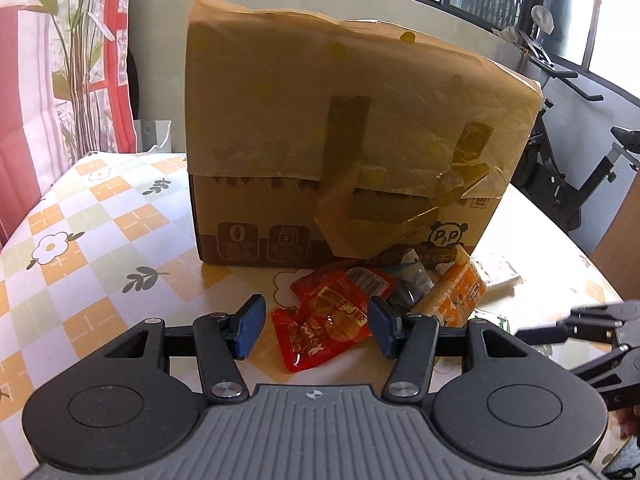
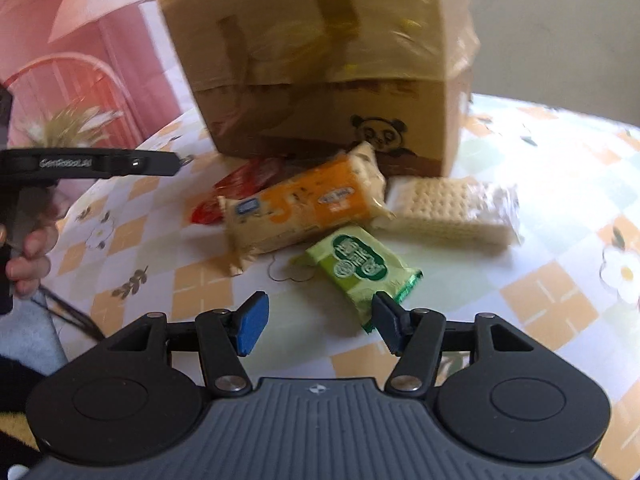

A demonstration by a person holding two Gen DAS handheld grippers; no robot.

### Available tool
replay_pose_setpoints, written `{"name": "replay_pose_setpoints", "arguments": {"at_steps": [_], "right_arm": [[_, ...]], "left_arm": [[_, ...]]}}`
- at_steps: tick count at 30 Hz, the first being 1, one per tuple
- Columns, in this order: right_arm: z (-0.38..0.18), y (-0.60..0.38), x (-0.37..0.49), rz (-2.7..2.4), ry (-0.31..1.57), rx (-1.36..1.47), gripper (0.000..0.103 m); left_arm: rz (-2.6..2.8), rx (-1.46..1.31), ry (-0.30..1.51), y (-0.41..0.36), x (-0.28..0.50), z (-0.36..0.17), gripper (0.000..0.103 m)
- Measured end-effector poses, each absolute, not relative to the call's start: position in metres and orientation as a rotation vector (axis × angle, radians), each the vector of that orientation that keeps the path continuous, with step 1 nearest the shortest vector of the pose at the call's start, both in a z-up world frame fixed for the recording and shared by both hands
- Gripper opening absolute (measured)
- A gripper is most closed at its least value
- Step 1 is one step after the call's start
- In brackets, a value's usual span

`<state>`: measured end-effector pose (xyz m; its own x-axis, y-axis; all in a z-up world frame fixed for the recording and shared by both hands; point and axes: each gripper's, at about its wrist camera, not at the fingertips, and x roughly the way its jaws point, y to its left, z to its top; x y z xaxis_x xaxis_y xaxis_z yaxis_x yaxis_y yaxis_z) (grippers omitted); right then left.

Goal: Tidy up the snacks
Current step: 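Move both tools back down toward the remaining snacks on the table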

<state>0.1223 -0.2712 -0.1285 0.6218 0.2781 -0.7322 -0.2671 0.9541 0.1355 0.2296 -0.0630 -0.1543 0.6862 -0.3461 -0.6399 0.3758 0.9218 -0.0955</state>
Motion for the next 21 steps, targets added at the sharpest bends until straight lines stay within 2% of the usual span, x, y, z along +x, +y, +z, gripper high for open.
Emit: {"name": "replay_pose_setpoints", "arguments": {"at_steps": [4,7,15,21], "right_arm": [[-0.132,-0.264,0.137,0.308,0.799,-0.125,0.060],[-0.143,-0.264,0.151,0.318,0.788,-0.159,0.065],[-0.155,-0.272,0.152,0.288,0.779,-0.075,0.060],[-0.160,-0.275,0.141,0.268,0.734,-0.036,0.060]], "left_arm": [[-0.402,0.037,0.719,-0.063,0.230,-0.156,0.059],[-0.408,0.041,0.728,-0.064,0.230,-0.159,0.059],[-0.436,0.085,0.775,-0.066,0.241,-0.175,0.059],[-0.477,0.123,0.776,-0.073,0.262,-0.184,0.059]]}}
